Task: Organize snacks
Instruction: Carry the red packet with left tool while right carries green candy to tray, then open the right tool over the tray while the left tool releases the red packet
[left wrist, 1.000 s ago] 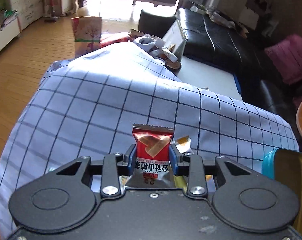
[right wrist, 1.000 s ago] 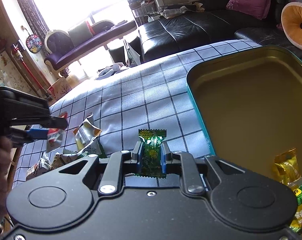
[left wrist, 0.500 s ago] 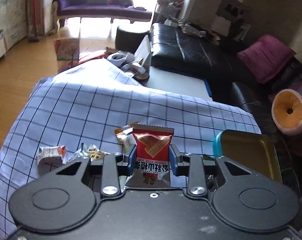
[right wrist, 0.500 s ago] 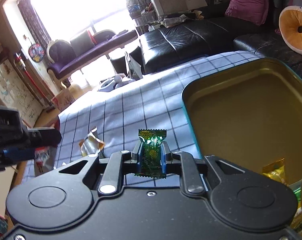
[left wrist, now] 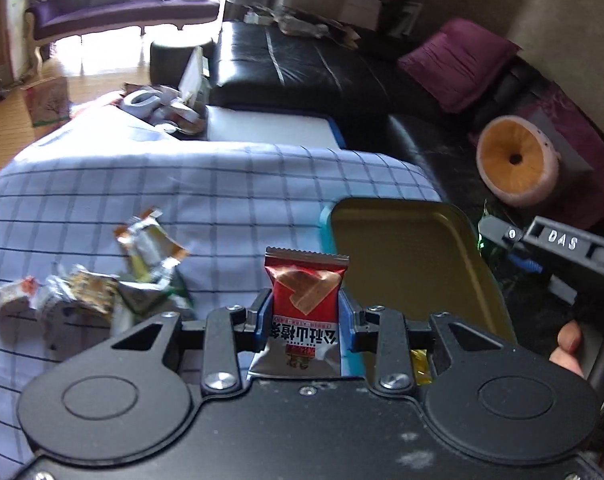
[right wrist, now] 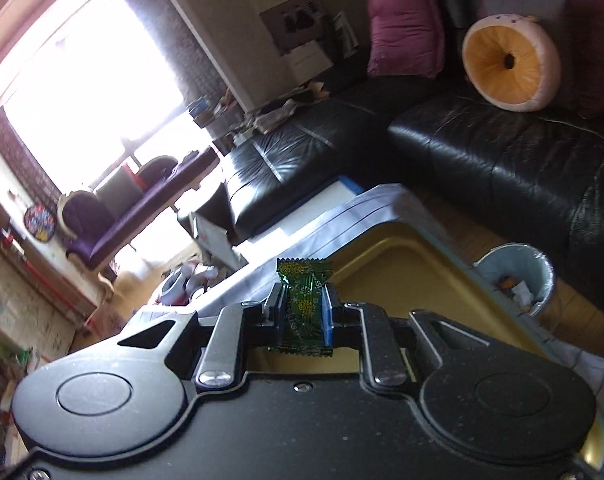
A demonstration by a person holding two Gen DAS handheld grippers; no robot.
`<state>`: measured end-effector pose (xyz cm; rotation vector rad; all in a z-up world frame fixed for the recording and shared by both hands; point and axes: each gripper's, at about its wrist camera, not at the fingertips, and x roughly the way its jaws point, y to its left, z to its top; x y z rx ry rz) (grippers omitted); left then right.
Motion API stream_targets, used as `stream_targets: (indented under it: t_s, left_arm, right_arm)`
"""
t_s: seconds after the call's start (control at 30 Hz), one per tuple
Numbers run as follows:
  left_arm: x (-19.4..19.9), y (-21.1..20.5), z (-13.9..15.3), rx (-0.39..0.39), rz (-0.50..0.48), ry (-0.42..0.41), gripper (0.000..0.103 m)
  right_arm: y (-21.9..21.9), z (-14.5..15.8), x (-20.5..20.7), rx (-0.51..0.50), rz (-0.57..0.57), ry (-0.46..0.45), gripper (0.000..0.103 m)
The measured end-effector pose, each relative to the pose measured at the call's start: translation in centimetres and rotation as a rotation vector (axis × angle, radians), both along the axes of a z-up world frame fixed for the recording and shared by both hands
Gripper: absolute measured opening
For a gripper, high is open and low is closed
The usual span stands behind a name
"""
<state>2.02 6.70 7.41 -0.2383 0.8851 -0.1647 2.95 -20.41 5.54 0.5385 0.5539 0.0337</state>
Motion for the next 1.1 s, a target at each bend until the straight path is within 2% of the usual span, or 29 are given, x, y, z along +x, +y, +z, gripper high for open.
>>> stream_targets:
  t_s: [0.2, 0.37, 0.47, 0.6, 0.8, 0.93, 1.07, 1.1]
  left_arm:
    - [0.2, -4.6, -0.8, -0.009, -0.103, 0.024, 0.033]
    - [0.5, -7.4, -1.3, -0.002, -0.139, 0.040, 0.033]
    - [0.9, -8.7, -1.7, -0.002, -0.141, 0.050, 0.033]
    - [1.2, -9.9, -2.4, 0.014, -0.155, 0.070, 0.033]
    - [1.6, -11.3, -3.5, 0.066, -0.165, 0.095, 0.034]
    - [1.4, -11.3, -3.4, 0.066, -0.150, 0.085, 0.032]
    - [1.1, -11.2, -3.2, 0.059, -0.150, 0.082, 0.032]
    - [1.0, -11.2, -3.1, 0.062, -0.150, 0.081, 0.032]
  right_arm:
    - [-1.5, 0.2, 0.7, -0.037, -0.016, 0.018, 0.026]
    - [-1.5, 1.5, 2.0, -0.076, 0.007, 0.030, 0.026]
    - [-0.7, 2.3, 2.3, -0.131, 0.015, 0.003, 0.026]
    - [-0.4, 1.7, 2.1, -0.154, 0.048, -0.015, 0.026]
    - [-0.9, -0.1, 2.9, -0.140, 0.059, 0.048, 0.026]
    - [-0.4, -0.4, 3.0, -0.143, 0.100, 0.059, 0.026]
    - [-0.1, -0.5, 2.9, -0.134, 0.120, 0.067, 0.029]
    - [-0.2, -0.5, 2.9, -0.131, 0.119, 0.068, 0.033]
